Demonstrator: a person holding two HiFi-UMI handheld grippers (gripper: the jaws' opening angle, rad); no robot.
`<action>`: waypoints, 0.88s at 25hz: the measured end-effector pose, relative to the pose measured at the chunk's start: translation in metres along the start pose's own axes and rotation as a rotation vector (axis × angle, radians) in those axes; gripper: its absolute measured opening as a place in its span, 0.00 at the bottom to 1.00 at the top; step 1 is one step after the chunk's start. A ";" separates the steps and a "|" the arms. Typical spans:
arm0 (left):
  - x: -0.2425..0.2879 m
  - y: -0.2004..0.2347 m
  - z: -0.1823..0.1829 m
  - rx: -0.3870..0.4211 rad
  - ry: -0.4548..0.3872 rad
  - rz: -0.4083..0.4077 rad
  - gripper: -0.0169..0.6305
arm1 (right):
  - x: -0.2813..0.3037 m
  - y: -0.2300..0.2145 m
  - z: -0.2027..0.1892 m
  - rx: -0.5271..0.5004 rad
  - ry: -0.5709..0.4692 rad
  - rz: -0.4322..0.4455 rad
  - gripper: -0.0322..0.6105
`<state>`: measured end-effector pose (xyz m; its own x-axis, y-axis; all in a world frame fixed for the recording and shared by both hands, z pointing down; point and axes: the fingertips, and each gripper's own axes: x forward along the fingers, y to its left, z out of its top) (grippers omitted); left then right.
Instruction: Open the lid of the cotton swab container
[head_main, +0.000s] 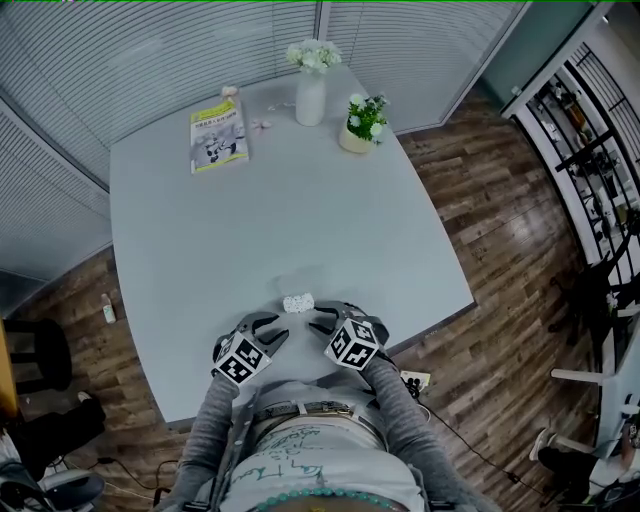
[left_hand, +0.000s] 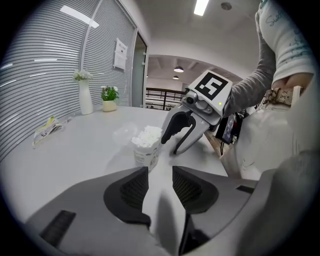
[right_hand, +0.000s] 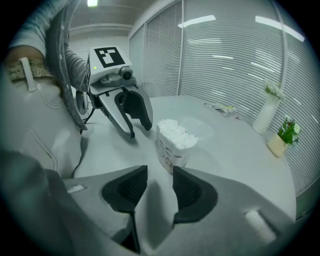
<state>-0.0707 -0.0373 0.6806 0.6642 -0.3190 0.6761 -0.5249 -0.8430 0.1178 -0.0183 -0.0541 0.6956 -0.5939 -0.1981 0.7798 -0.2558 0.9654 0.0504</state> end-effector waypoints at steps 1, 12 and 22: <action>0.001 -0.004 0.000 0.006 0.002 -0.005 0.24 | -0.001 0.003 -0.001 -0.003 0.002 0.001 0.29; 0.001 -0.030 0.017 -0.006 -0.063 0.001 0.05 | -0.011 0.025 0.003 -0.026 -0.029 0.006 0.05; -0.020 -0.033 0.041 -0.019 -0.173 0.083 0.02 | -0.032 0.027 0.041 0.067 -0.219 -0.025 0.05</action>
<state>-0.0448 -0.0210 0.6338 0.6989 -0.4582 0.5491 -0.5907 -0.8027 0.0821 -0.0375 -0.0284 0.6463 -0.7363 -0.2608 0.6244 -0.3184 0.9477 0.0205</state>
